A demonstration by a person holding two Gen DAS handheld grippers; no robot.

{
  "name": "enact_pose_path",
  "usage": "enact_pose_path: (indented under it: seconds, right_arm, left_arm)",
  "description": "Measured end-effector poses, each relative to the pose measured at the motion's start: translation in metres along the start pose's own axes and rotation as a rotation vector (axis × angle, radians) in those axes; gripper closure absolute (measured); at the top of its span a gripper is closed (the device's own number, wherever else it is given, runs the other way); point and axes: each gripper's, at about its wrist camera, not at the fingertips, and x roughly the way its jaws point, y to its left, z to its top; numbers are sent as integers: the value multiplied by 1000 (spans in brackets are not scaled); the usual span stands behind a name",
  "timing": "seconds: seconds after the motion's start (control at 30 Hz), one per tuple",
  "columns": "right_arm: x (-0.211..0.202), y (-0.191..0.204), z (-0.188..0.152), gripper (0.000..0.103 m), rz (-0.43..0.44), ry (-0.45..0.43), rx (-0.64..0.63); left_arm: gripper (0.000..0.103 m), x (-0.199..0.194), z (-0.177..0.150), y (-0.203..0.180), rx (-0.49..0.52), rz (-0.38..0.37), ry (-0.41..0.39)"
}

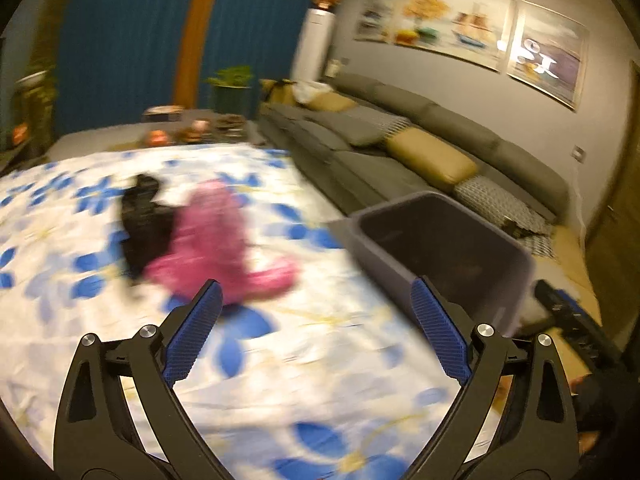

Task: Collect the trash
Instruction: 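Move both open tools back over the pink and black bags on the bed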

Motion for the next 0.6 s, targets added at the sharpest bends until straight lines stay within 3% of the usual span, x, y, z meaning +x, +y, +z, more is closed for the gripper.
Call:
enact_pose_path:
  seconds: [0.2, 0.47, 0.6]
  right_arm:
    - [-11, 38, -8, 29, 75, 5, -46]
    - [-7, 103, -18, 28, 174, 28, -131]
    - [1, 133, -22, 28, 216, 40, -167]
  left_arm:
    - [9, -31, -9, 66, -92, 198, -26]
    - [9, -64, -4, 125, -159, 338, -82]
    - [9, -72, -8, 146, -184, 363, -86]
